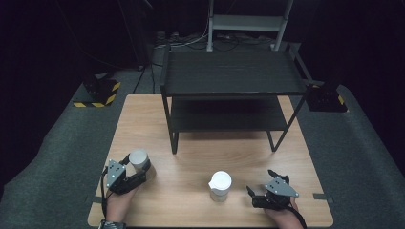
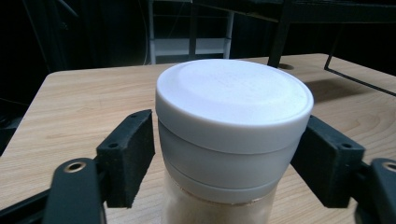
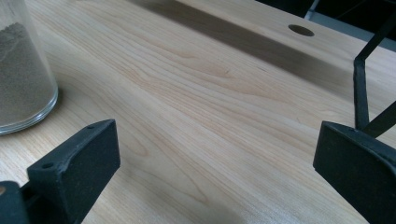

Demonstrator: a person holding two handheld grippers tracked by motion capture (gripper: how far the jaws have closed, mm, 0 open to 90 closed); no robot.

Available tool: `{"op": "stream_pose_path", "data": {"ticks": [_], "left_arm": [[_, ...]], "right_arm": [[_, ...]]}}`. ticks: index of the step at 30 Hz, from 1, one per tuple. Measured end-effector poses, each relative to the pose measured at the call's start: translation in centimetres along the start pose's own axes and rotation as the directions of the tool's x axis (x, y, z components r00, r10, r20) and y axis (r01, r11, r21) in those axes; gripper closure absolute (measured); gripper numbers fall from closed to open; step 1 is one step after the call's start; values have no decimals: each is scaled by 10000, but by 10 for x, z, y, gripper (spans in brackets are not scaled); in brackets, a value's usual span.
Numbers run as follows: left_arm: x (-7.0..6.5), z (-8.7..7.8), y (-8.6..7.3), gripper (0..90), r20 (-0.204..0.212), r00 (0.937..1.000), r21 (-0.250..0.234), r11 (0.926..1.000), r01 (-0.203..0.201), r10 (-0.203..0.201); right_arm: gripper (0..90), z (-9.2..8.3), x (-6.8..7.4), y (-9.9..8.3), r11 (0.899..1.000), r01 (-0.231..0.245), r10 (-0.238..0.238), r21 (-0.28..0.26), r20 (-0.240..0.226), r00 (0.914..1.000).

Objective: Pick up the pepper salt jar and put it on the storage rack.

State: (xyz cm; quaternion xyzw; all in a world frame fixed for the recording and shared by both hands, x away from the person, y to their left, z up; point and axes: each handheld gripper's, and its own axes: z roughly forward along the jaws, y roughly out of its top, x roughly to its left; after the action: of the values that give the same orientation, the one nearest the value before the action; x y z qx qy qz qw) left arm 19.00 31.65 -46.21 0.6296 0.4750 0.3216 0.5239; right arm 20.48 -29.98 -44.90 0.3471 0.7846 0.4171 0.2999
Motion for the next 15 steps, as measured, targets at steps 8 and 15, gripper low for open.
{"op": "stream_pose_path", "data": {"ticks": [8,15], "left_arm": [[2,0,-1,333,168,9998,-61,10000,51,-50],[2,-1,0,335,170,9998,-41,10000,49,-48]], "right_arm": [[0,-1,-3,0,9998,-182,182,-1,-84,9998],[0,-1,-5,-1,9996,-299,299,-19,-158,9994]]}}
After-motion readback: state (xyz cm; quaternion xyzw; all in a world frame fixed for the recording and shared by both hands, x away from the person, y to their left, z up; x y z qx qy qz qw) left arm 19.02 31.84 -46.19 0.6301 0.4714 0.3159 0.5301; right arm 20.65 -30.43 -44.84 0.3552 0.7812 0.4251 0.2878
